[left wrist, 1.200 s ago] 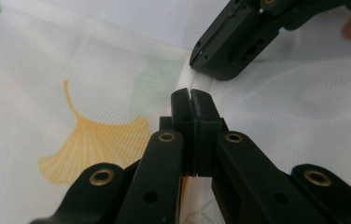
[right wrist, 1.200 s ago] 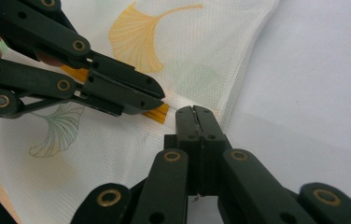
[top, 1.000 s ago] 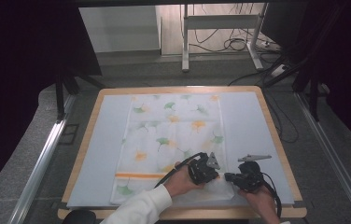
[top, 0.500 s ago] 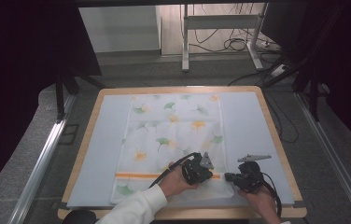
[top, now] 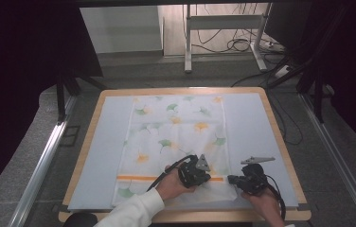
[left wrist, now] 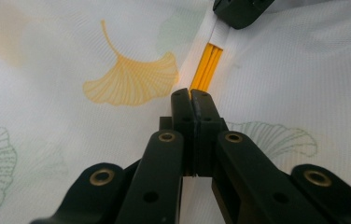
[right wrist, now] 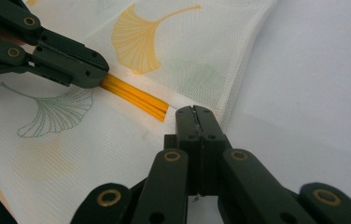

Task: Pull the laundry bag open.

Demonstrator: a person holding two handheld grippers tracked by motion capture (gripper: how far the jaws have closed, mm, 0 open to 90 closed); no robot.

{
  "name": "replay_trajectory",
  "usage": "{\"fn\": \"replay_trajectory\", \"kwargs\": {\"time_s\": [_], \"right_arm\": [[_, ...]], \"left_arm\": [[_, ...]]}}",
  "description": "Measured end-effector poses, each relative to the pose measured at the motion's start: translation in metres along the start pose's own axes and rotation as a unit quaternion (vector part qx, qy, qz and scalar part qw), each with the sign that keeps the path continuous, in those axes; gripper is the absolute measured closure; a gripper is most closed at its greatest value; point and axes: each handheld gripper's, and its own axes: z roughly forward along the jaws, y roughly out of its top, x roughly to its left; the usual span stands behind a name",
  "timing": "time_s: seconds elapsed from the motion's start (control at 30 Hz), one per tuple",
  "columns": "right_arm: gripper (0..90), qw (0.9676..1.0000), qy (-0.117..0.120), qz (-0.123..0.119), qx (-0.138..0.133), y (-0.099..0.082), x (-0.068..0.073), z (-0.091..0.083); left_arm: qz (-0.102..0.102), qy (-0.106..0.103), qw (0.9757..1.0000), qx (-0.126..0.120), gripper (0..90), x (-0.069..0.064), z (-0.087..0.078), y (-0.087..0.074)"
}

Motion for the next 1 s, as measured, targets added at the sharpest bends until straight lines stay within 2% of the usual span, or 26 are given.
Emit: {"fn": "replay_trajectory", "kwargs": {"time_s": [0.37,0.83,1.0], "right_arm": [[90.0,1.0000,0.001,-0.003,-0.001,0.000,0.001,0.000],[90.0,1.0000,0.002,-0.003,0.000,0.000,0.001,0.000],[90.0,1.0000,0.003,-0.003,0.000,0.000,0.001,0.000]], "left_arm": [[-0.005,0.006,1.0000,-0.002,90.0,0.003,-0.008,-0.010],[-0.009,0.002,0.9999,-0.006,90.0,0.003,-0.013,-0.017],[-0.017,-0.001,0.9998,-0.007,90.0,0.005,-0.016,-0.020]]}}
